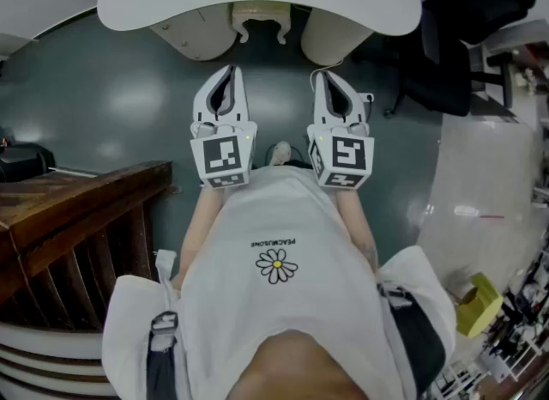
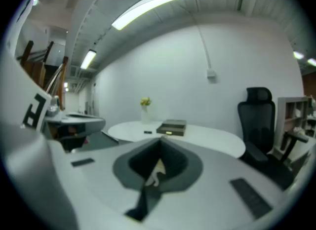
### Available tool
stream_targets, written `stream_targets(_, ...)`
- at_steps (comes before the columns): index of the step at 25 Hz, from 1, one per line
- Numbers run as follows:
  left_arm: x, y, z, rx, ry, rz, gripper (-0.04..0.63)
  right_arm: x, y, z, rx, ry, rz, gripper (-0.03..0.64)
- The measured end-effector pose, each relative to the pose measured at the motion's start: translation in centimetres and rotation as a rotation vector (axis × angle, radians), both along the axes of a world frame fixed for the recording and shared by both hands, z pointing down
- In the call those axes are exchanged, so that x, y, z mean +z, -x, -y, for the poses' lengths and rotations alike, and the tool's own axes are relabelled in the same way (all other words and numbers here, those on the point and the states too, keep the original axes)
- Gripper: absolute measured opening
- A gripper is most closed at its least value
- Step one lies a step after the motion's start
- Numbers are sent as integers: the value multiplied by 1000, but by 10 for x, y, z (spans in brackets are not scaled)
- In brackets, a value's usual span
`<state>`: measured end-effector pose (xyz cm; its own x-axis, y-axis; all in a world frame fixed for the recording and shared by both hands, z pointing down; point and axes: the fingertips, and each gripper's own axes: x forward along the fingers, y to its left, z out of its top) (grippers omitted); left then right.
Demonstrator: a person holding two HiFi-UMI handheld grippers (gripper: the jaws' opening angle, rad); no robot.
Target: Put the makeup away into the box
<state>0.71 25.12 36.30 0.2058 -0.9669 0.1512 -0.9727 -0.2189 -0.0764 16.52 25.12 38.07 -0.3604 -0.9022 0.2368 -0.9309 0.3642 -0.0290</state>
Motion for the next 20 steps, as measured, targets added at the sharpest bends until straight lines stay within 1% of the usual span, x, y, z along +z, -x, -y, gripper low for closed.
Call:
stream_targets(9,-1,-5,1,-9,-3,-4,18,1,-2,1,-16,1,-17,29)
stream_targets(16,-1,-10,0,-13,-8,6,18,5,-3,3,-34,10,25,29)
stream_targets(18,-3,-8,6,-8,-19,17,18,5,-1,10,-46,6,11,29)
stream_targets(20,-10,-4,19,0,-47,41,18,-1,2,23,-57,-11,-5,30)
